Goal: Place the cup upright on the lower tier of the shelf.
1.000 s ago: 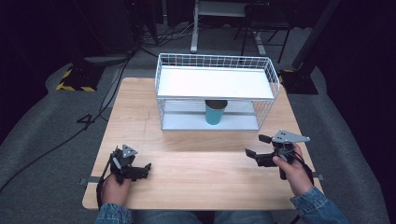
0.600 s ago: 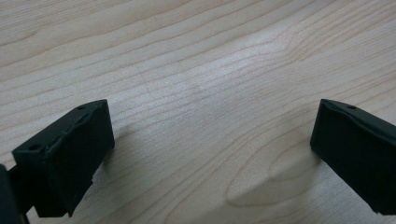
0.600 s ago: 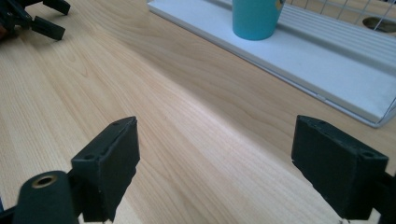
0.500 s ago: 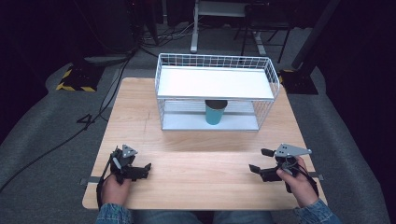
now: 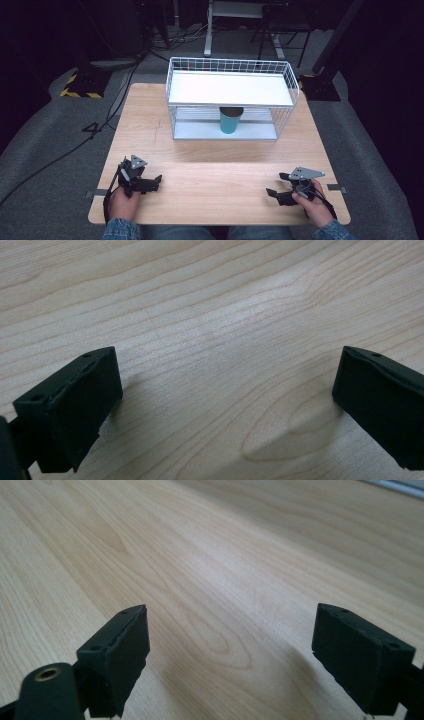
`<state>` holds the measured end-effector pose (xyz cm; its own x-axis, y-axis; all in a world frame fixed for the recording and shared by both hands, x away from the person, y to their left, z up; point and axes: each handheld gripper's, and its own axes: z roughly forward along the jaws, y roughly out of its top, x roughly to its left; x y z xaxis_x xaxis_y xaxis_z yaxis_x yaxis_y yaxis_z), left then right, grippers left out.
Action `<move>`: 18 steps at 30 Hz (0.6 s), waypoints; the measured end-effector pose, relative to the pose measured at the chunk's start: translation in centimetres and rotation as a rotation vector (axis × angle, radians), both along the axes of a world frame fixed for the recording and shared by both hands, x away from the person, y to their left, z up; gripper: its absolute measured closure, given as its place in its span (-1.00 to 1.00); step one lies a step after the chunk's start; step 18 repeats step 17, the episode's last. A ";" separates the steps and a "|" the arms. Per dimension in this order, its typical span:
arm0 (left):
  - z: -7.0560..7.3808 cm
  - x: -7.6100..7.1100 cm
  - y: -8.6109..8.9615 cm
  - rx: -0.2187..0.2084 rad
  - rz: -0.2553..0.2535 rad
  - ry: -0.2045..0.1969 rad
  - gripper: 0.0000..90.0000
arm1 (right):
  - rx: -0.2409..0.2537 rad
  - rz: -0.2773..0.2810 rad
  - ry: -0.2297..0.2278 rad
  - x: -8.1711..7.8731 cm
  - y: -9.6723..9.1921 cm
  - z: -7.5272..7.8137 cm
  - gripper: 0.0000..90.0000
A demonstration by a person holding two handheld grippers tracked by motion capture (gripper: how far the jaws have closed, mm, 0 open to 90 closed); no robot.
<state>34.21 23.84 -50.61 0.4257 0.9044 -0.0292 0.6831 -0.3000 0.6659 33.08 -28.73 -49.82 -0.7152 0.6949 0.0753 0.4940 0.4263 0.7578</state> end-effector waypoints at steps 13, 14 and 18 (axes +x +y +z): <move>0.0 0.0 0.0 -0.001 0.000 0.000 -1.00 | -0.089 0.016 -0.026 -0.4 1.0 -0.7 -0.76; 0.0 0.0 0.0 0.000 0.000 0.000 -1.00 | -0.089 0.018 -0.026 -0.4 1.1 -0.7 -0.79; 0.0 0.0 0.0 0.000 0.000 0.000 -1.00 | -0.097 0.034 -0.018 -0.3 1.2 -0.7 -0.85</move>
